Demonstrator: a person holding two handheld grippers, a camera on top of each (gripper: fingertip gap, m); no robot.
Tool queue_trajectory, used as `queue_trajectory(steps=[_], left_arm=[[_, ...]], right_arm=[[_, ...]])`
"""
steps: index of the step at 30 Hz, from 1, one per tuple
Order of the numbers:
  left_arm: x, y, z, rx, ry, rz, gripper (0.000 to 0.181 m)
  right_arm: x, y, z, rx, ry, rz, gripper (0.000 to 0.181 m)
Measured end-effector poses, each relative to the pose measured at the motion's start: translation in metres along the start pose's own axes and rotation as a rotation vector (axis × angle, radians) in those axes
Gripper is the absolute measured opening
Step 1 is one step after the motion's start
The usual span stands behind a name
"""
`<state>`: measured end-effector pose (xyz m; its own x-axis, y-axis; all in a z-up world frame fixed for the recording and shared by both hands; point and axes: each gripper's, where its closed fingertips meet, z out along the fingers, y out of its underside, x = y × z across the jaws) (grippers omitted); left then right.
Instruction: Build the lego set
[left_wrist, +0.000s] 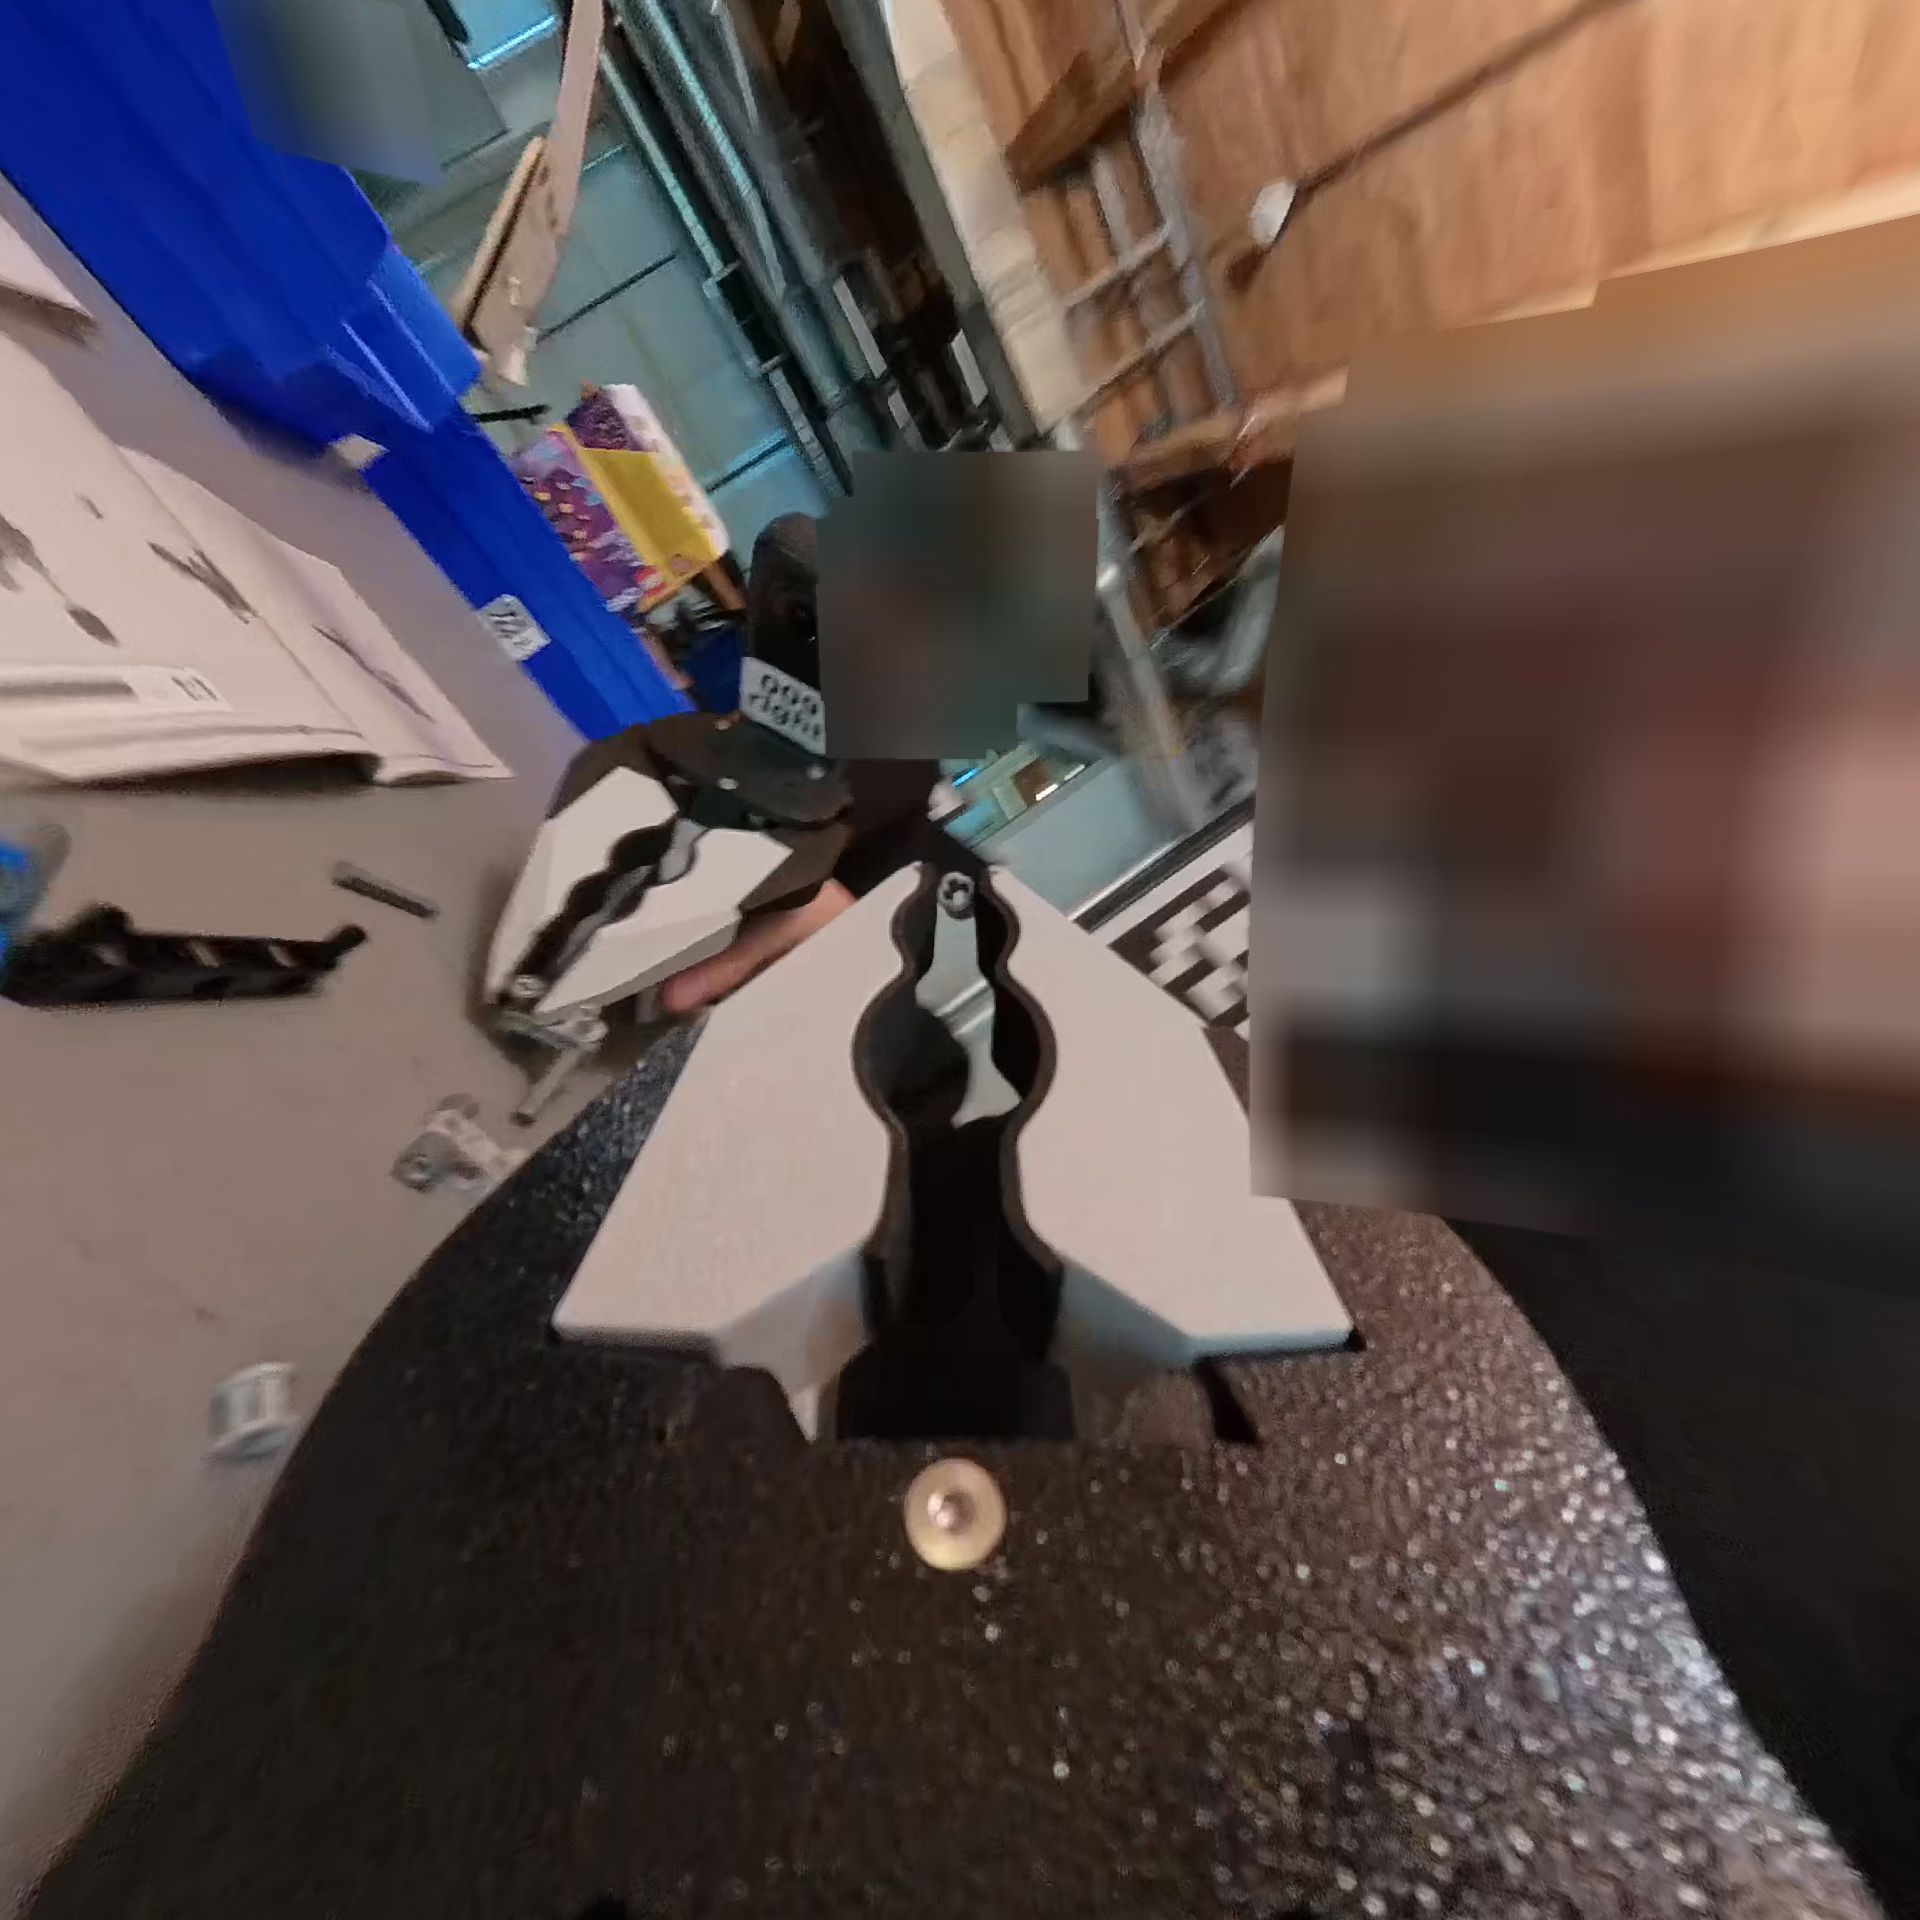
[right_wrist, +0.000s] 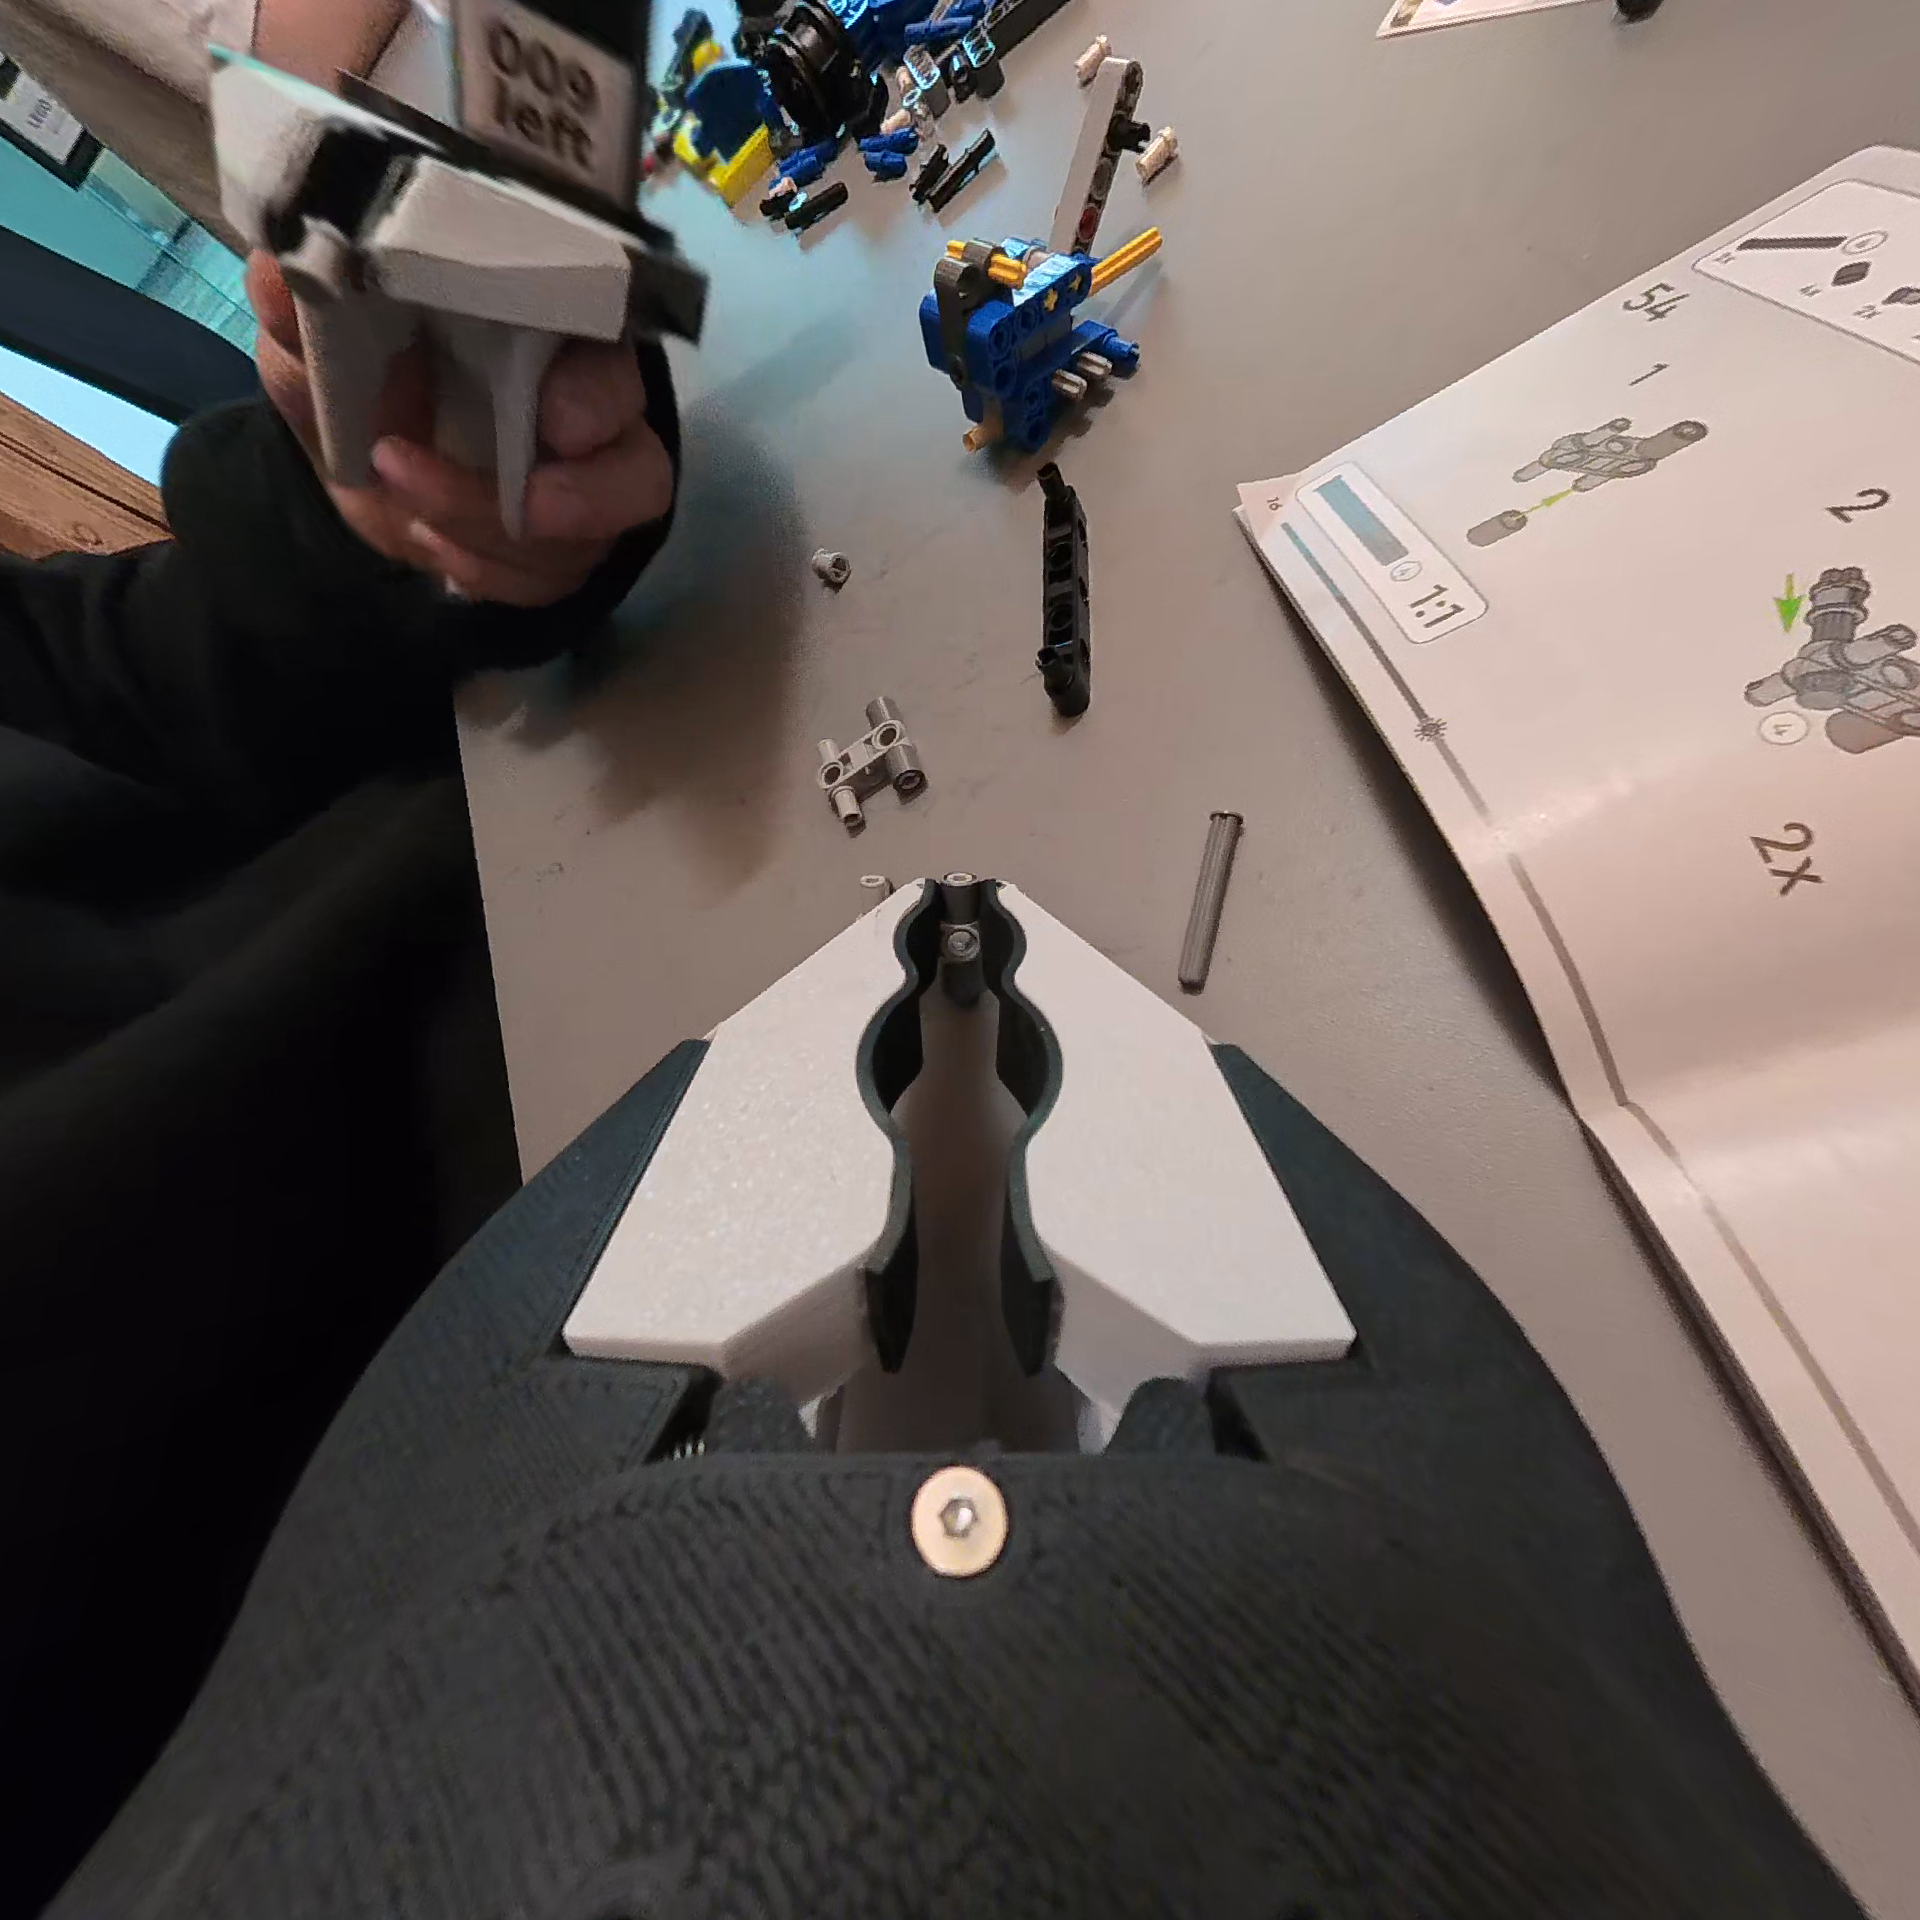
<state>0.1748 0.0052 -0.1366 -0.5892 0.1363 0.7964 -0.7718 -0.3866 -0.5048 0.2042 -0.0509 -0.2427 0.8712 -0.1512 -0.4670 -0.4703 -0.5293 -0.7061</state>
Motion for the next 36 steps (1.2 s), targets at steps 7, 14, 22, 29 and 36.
queue_trajectory(steps=[7,14,22,29,36], left_arm=[[-0.051,0.001,-0.071,-0.471,-0.735,0.826,0.004],[-0.084,0.005,-0.117,-0.686,-0.999,0.972,0.004],[-0.092,0.010,-0.120,-0.749,-1.017,0.957,0.004],[-0.093,0.012,-0.119,-0.735,-0.971,0.856,0.005],[-0.093,0.012,-0.119,-0.728,-0.935,0.794,0.004]], right_arm=[[-0.003,0.002,0.001,-0.013,-0.029,0.004,0.006],[-0.003,0.002,0.001,-0.015,-0.062,0.049,0.006],[-0.002,0.001,0.001,-0.011,-0.094,0.088,0.006],[-0.003,0.000,0.000,-0.004,-0.147,0.144,0.006],[-0.002,-0.001,0.000,-0.002,-0.167,0.169,0.006]])
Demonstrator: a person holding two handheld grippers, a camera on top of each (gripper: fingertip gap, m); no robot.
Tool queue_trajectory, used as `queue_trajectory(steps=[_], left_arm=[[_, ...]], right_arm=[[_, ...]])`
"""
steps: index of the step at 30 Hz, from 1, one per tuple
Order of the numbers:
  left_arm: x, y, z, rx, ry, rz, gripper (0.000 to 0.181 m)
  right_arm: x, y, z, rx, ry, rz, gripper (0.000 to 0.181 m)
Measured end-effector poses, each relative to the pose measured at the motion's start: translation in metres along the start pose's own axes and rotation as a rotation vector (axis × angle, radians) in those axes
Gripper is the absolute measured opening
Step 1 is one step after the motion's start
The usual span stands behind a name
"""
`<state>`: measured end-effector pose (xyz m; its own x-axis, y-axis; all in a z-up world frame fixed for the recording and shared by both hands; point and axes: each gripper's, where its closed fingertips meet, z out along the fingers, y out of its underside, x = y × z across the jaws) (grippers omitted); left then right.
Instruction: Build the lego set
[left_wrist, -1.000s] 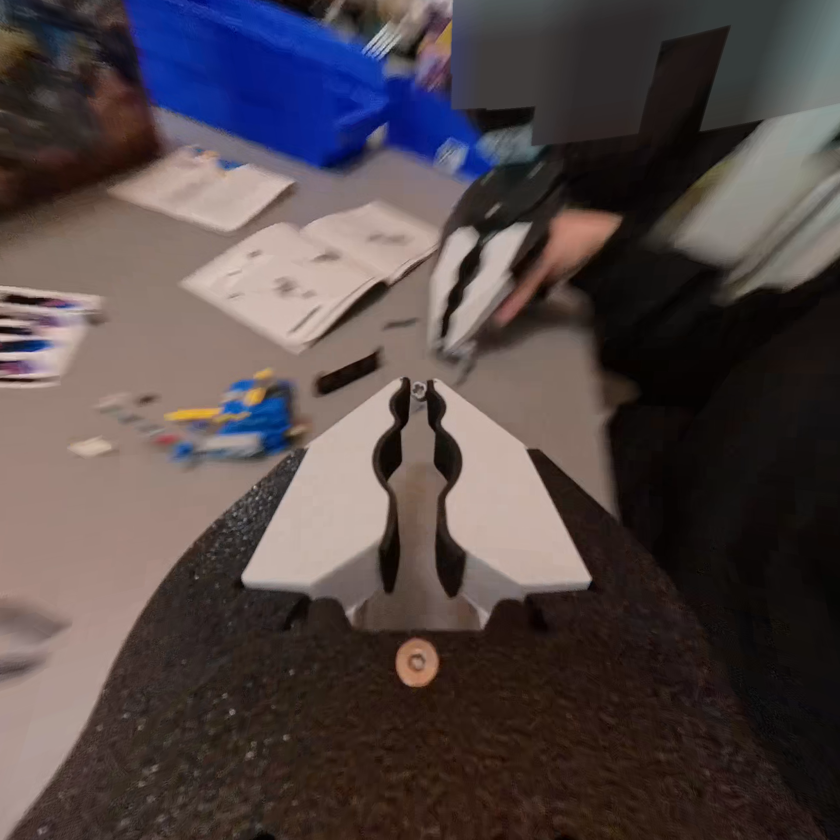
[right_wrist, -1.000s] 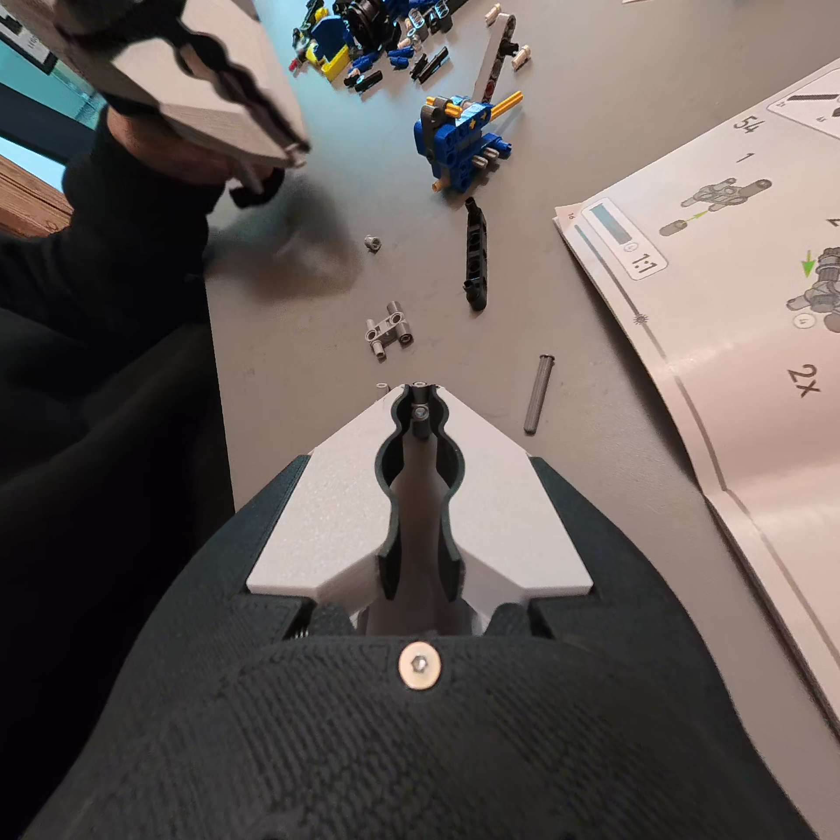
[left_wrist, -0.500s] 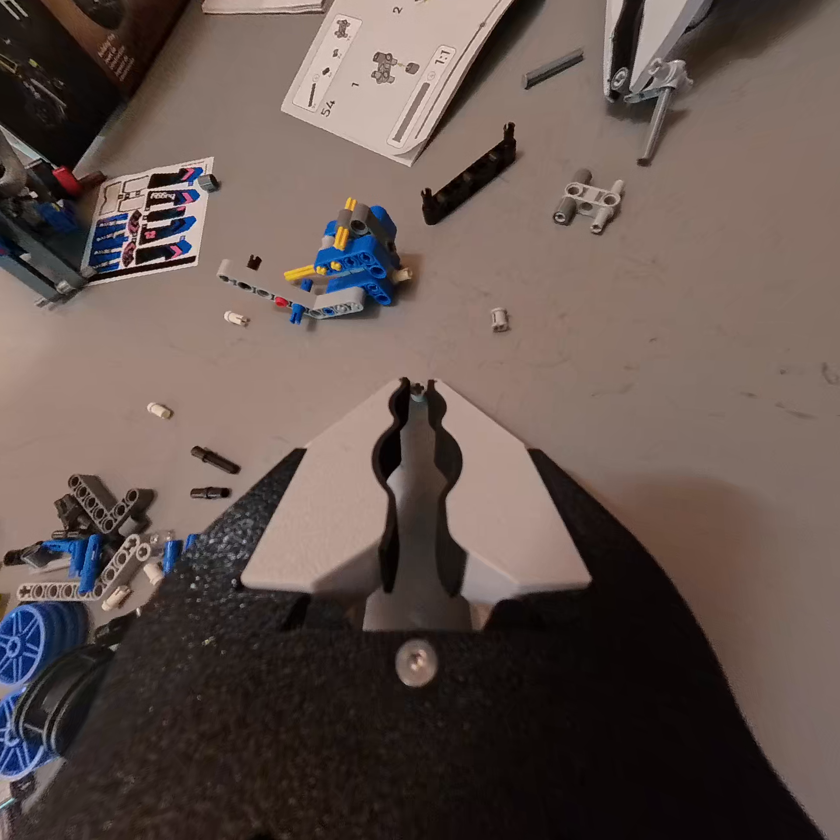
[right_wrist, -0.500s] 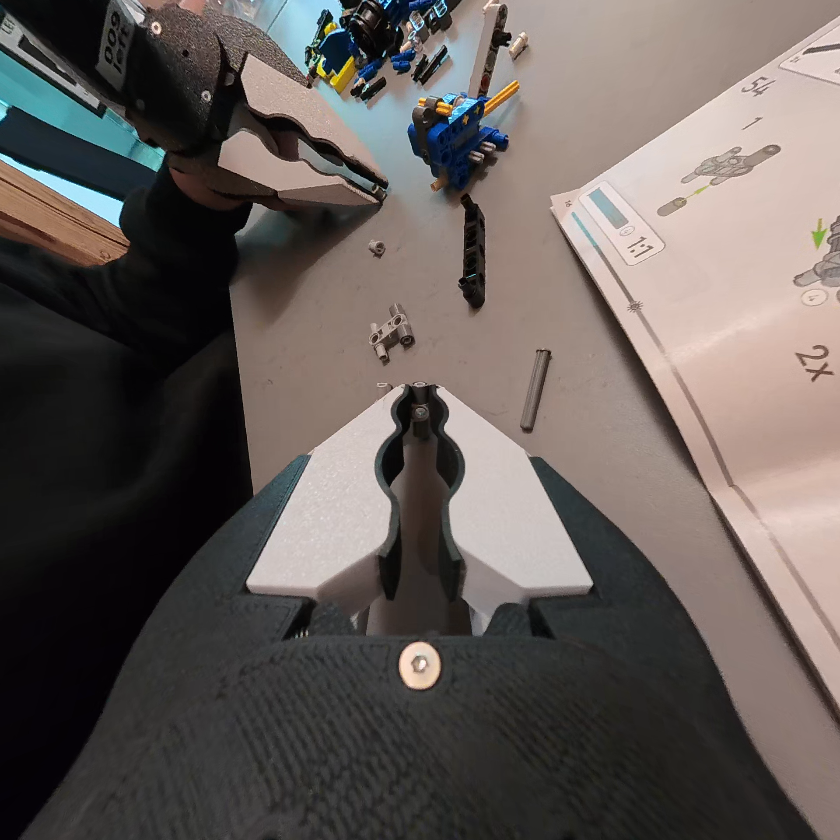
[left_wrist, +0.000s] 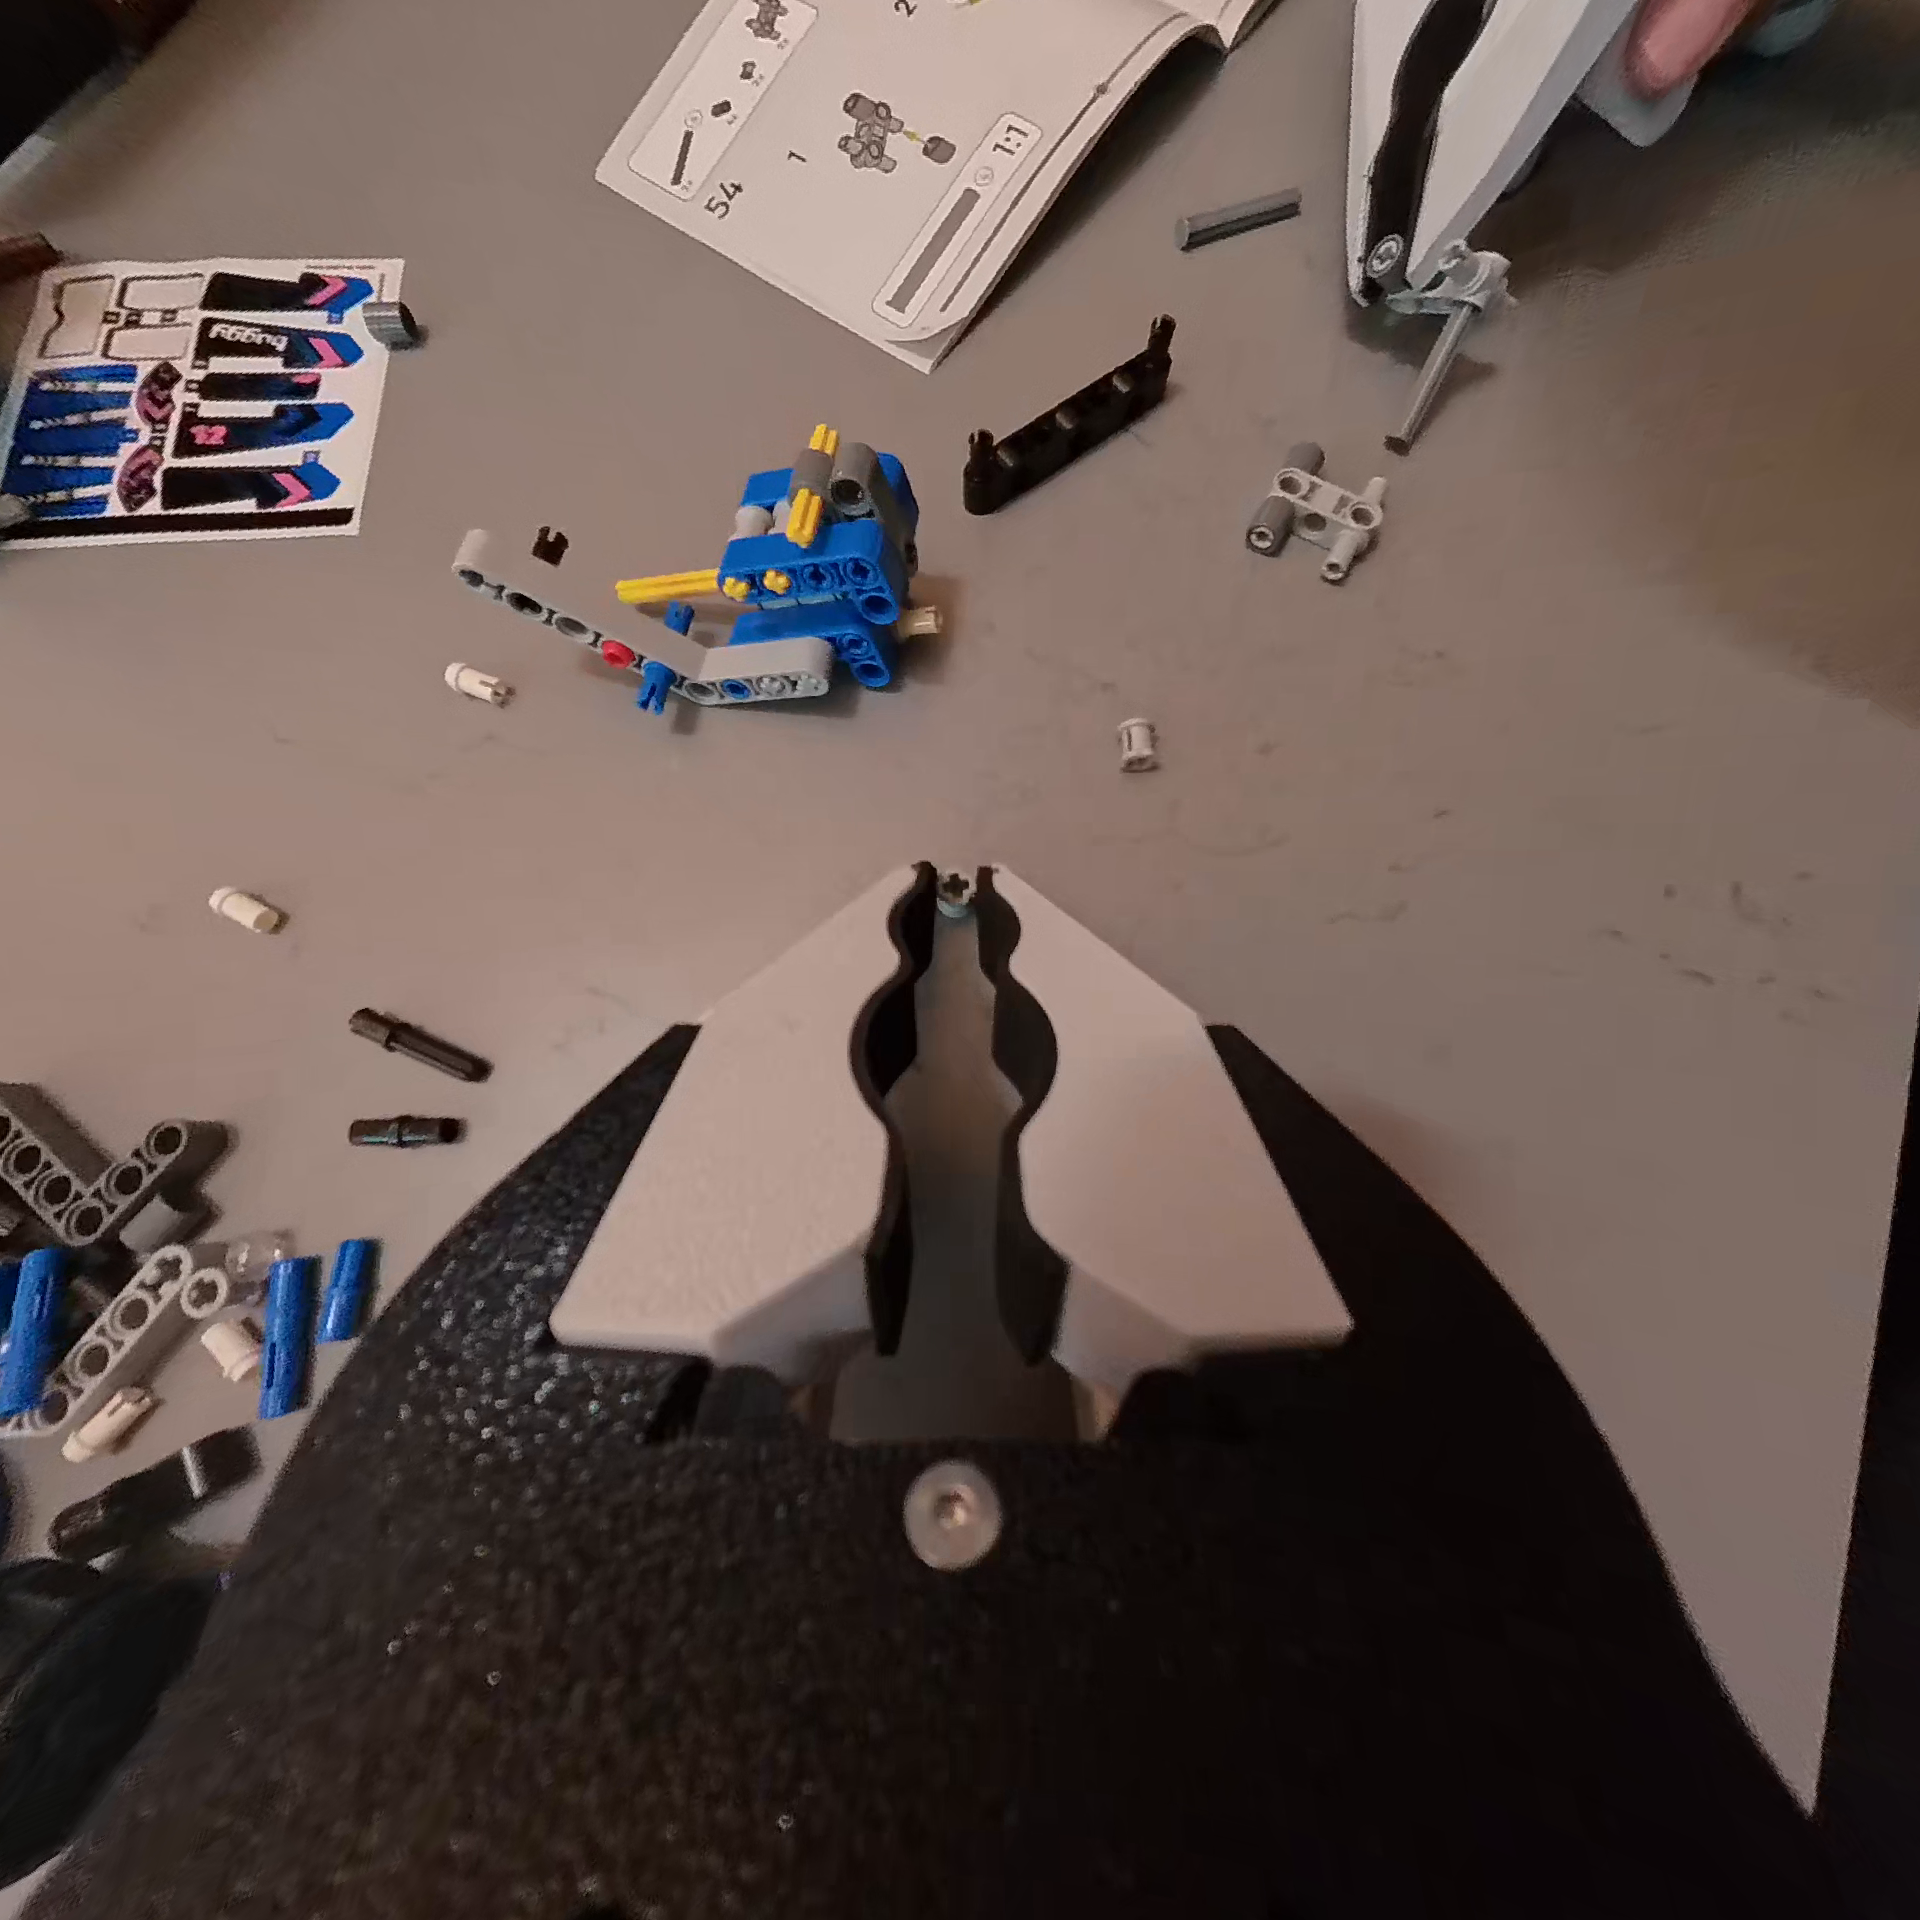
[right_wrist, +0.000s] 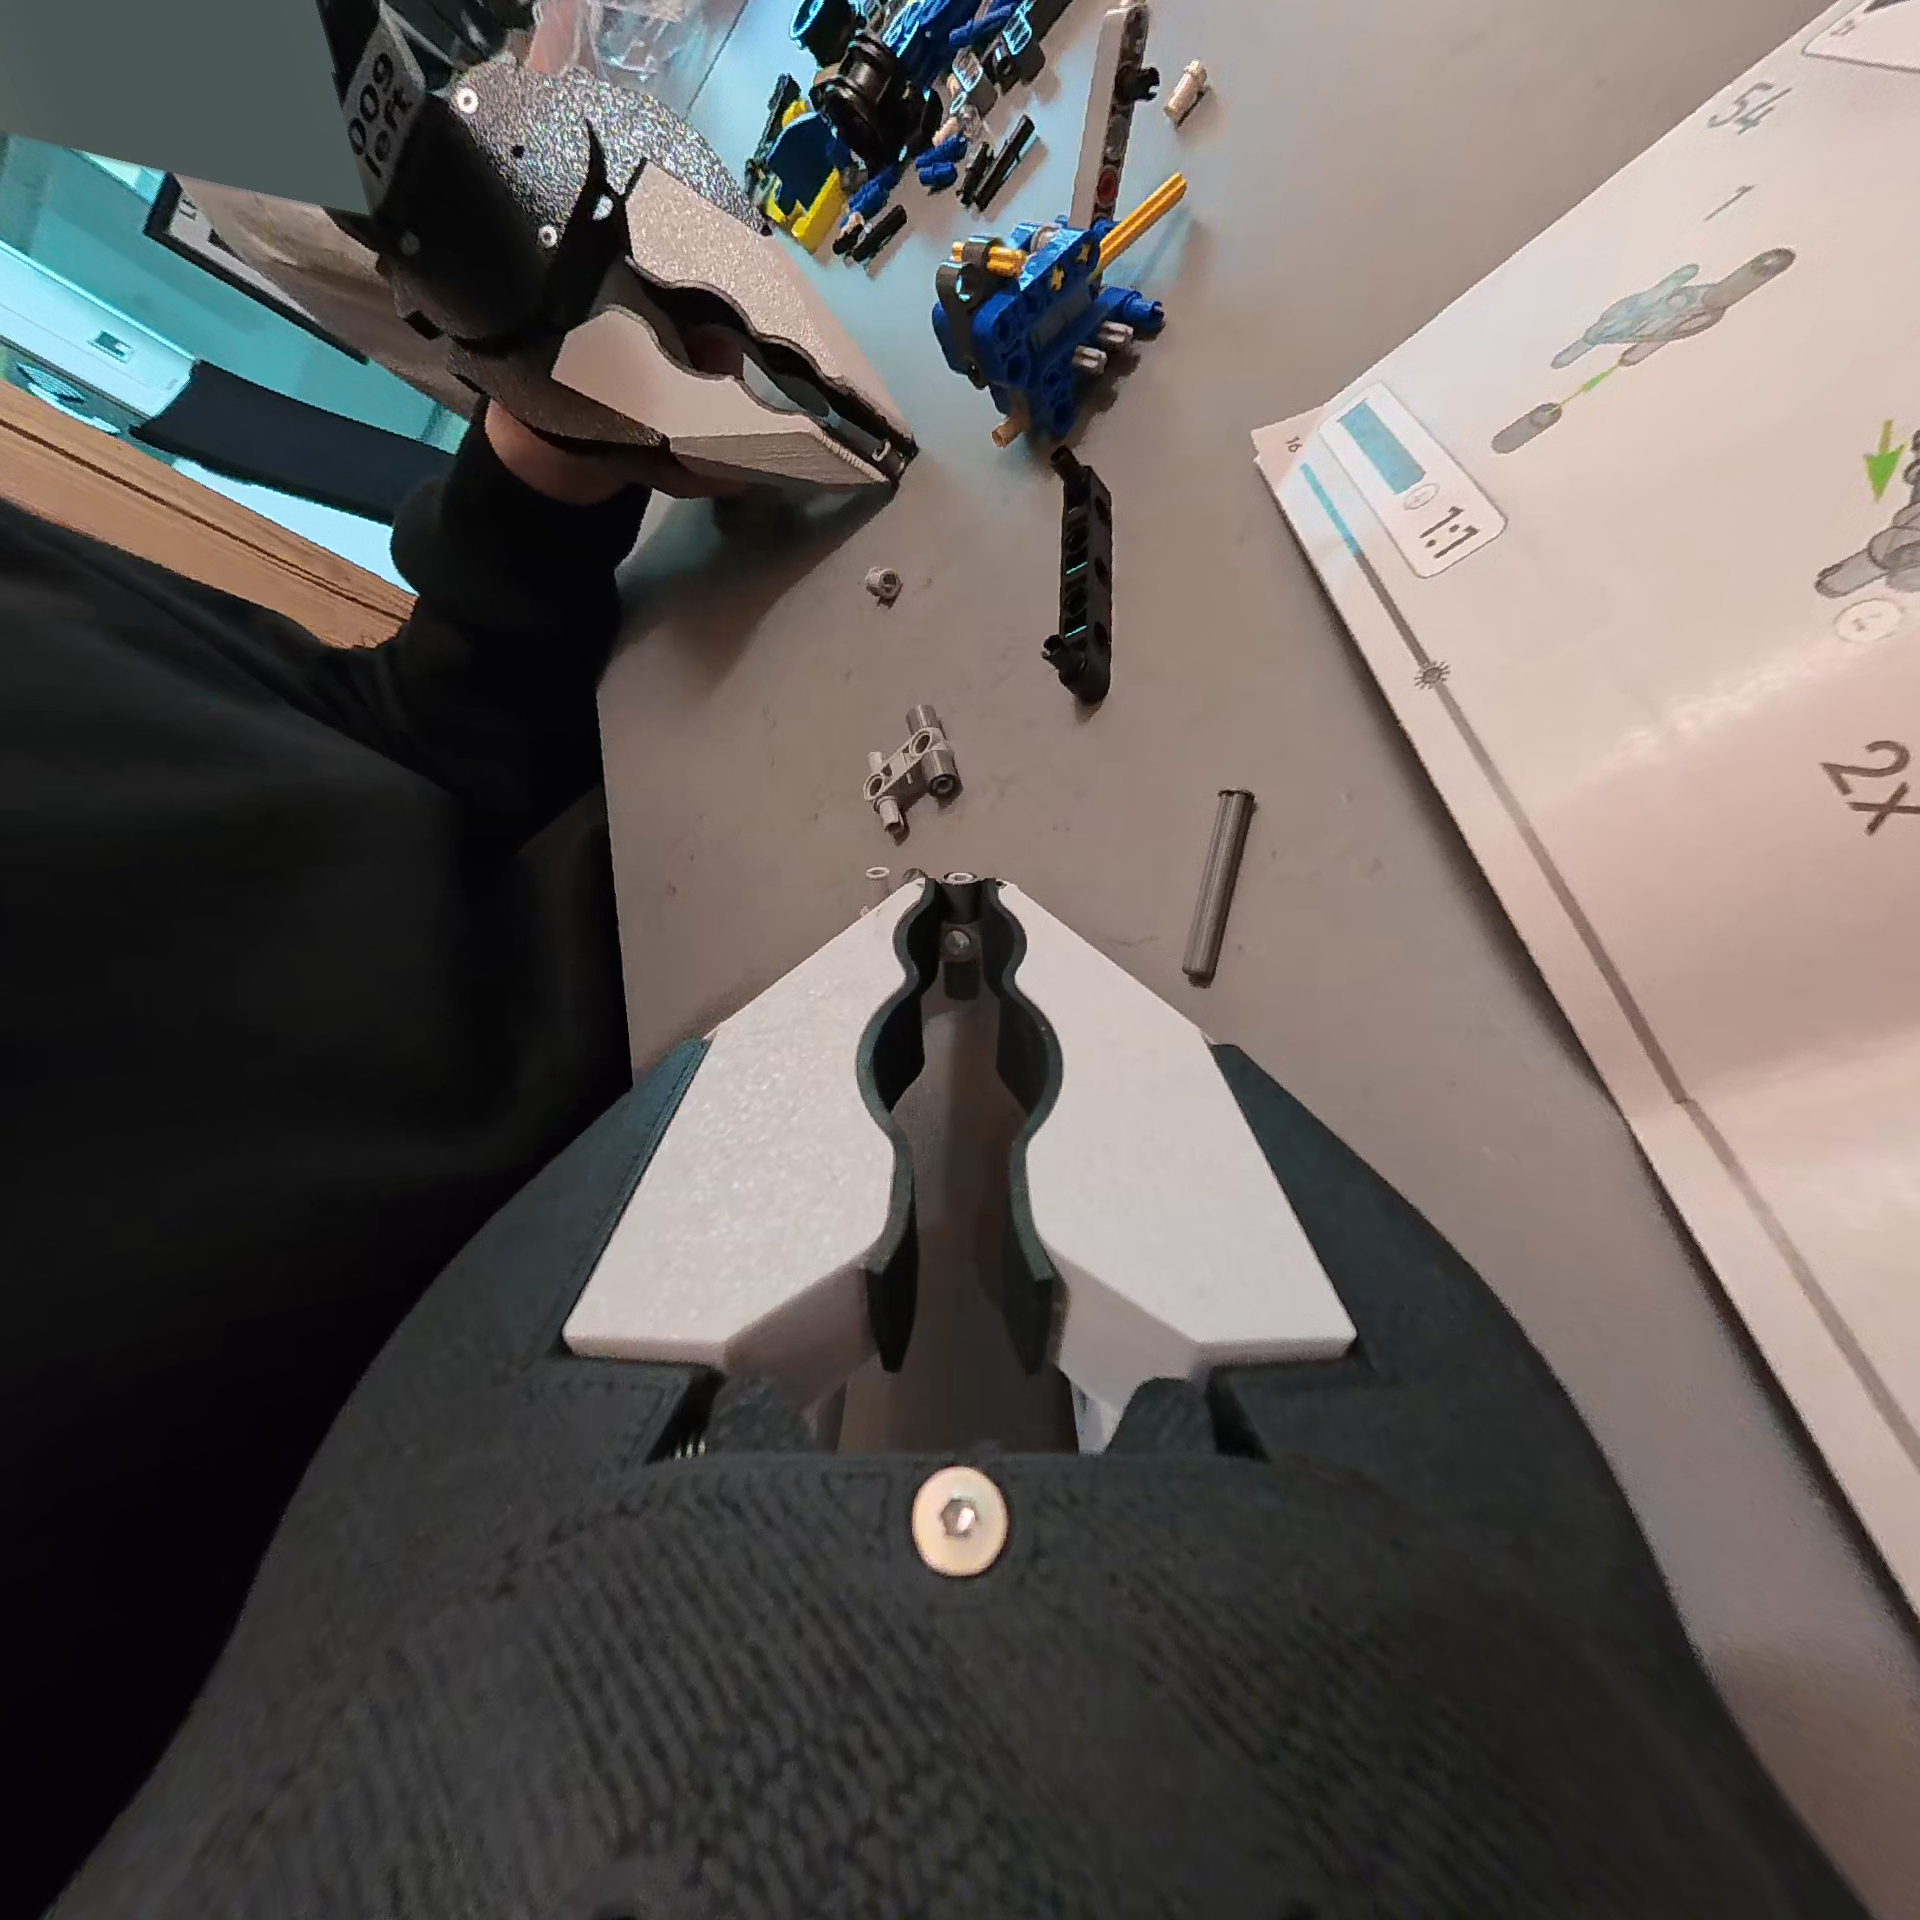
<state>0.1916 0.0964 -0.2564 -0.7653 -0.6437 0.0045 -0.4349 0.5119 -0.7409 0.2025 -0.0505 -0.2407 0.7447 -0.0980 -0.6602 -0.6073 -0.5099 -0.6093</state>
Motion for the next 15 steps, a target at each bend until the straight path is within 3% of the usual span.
queue_trajectory(steps=[15], left_arm=[[-0.0002,-0.0022,0.0018,0.002,0.039,-0.016,0.004]], right_arm=[[-0.0006,-0.0026,-0.0001,0.013,-0.062,0.073,0.006]])
